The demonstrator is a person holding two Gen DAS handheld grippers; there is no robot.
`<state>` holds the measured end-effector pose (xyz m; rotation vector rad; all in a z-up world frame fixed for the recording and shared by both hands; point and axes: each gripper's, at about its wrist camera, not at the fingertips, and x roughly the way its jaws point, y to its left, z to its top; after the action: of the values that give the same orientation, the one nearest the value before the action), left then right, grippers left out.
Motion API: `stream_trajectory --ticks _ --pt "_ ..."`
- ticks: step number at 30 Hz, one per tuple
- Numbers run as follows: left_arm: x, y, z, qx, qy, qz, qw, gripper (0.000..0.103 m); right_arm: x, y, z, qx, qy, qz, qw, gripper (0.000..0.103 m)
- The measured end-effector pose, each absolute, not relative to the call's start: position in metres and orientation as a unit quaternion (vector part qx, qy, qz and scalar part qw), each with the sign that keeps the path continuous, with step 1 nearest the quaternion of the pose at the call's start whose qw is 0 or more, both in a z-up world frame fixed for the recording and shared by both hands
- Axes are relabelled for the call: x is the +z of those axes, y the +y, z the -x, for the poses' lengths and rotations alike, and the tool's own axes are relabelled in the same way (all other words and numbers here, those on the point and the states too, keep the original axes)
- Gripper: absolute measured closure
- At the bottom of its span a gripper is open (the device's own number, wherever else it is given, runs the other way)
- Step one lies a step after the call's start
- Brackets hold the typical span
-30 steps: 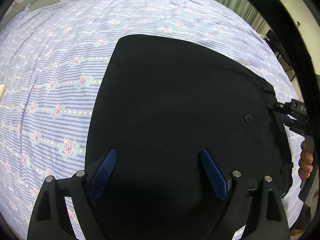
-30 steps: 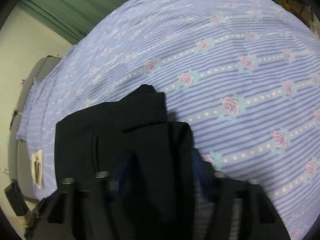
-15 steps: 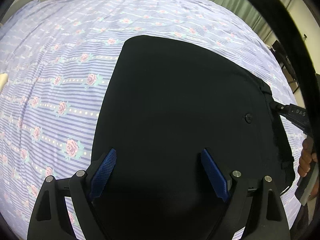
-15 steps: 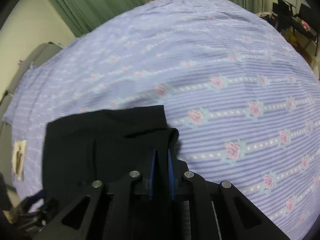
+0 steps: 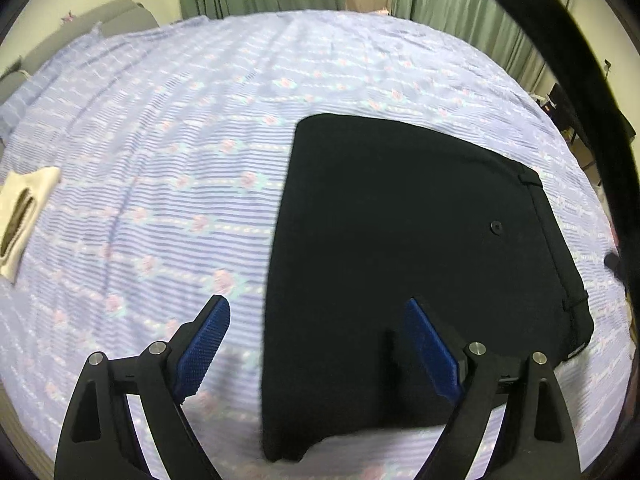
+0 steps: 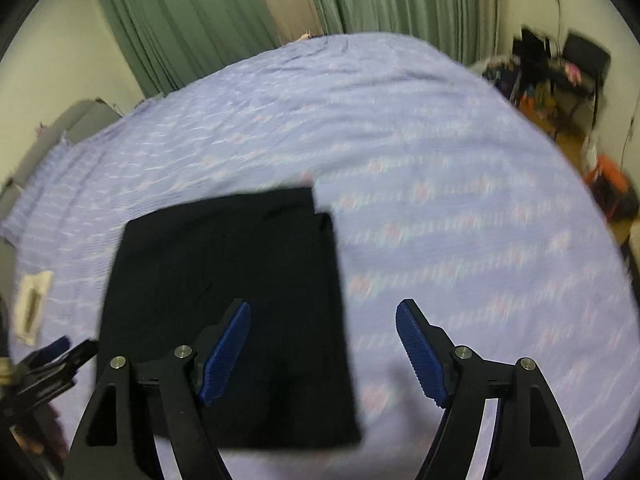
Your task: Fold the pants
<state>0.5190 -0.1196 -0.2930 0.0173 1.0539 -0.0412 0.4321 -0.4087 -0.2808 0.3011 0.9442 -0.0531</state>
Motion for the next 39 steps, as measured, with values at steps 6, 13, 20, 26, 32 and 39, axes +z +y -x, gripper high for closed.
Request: stream_trajectory --ticks 6,13,20,26,32,39 --pt "-0.286 -0.112 -0.483 -0.009 0.496 -0.021 0.868 0.012 -0.318 -0.406 -0.381 -0.021 0.475 -0.3 0.827 0.028" --pt "-0.303 -0.102 -0.462 -0.001 0.518 -0.015 0.855 0.012 -0.367 -0.398 -0.376 -0.013 0.461 -0.421 0.781 0.028" --pt "-0.313 -0.098 -0.451 -0.012 0.523 0.004 0.852 0.012 -0.38 -0.4 -0.393 -0.031 0.43 -0.421 0.798 0.028" --pt "-0.315 -0.102 -0.457 -0.025 0.516 0.002 0.856 0.012 -0.385 -0.409 -0.401 -0.044 0.395 -0.439 0.806 0.026" --pt "-0.318 -0.108 -0.477 -0.057 0.504 -0.006 0.862 0.012 -0.393 -0.412 -0.406 -0.048 0.365 -0.476 0.799 0.021" --pt "-0.327 -0.098 -0.515 -0.082 0.51 -0.002 0.857 0.012 -0.389 -0.403 -0.411 -0.089 0.398 -0.426 0.808 0.056"
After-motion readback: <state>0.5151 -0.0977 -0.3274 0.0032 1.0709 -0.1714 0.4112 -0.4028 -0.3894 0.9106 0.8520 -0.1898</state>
